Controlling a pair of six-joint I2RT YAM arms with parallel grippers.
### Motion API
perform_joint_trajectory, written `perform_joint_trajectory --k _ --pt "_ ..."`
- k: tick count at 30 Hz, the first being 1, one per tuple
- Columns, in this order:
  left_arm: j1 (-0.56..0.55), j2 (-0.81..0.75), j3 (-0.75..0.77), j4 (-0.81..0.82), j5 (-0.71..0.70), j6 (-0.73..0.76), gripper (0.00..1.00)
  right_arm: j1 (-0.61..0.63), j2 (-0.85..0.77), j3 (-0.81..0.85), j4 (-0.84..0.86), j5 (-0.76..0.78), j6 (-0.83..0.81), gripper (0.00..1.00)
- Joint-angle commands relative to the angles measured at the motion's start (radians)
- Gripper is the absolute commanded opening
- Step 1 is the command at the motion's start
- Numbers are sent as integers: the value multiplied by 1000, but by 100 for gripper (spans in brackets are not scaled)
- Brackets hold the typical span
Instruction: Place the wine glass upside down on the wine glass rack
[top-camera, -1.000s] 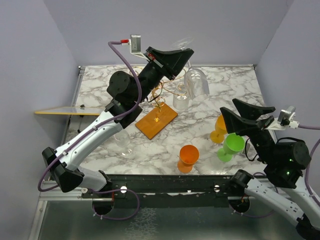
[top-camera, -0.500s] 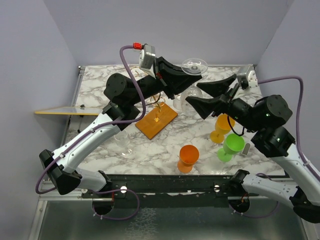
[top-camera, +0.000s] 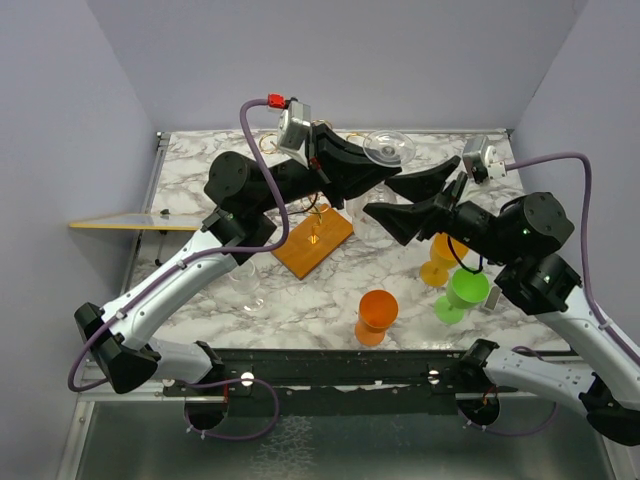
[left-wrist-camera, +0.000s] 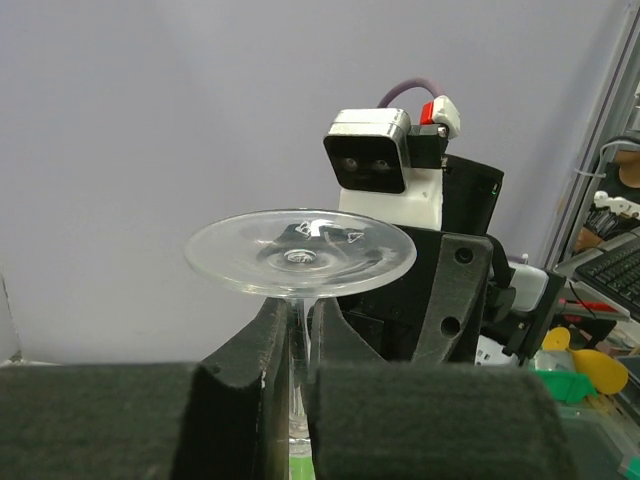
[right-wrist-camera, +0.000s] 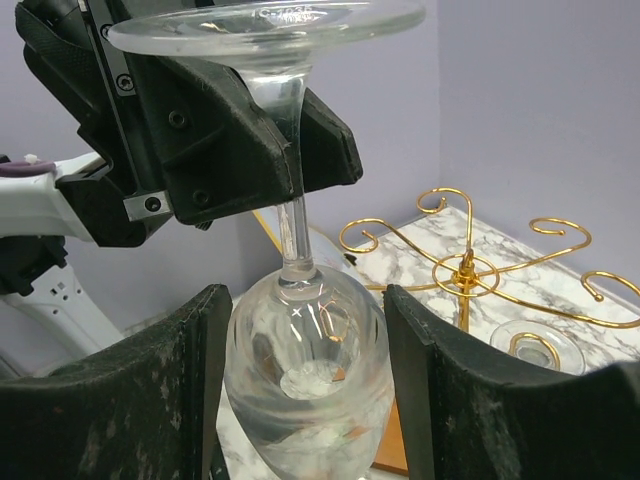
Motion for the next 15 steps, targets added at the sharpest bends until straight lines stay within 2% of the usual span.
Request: perform_joint_trajectory --k 1,4,7,9,10,12,15 --pt "-9 -39 -14 39 86 -21 0 -2 -5 -36 118 42 47 49" --pt "-11 -52 -33 39 86 -23 0 -2 9 -33 129 44 49 61" --pt "-11 -72 -55 39 82 -19 0 -1 18 -35 138 43 51 63" --pt "-12 -82 -70 39 77 -17 0 -1 18 -43 145 34 53 57" --pt "-11 -89 -78 39 75 -16 0 -2 17 -47 146 28 53 49" --pt "-11 -97 -92 38 67 -15 0 -1 10 -61 158 8 52 45" --pt "-11 -107 -109 37 52 -18 0 -2 -6 -83 179 -19 44 62"
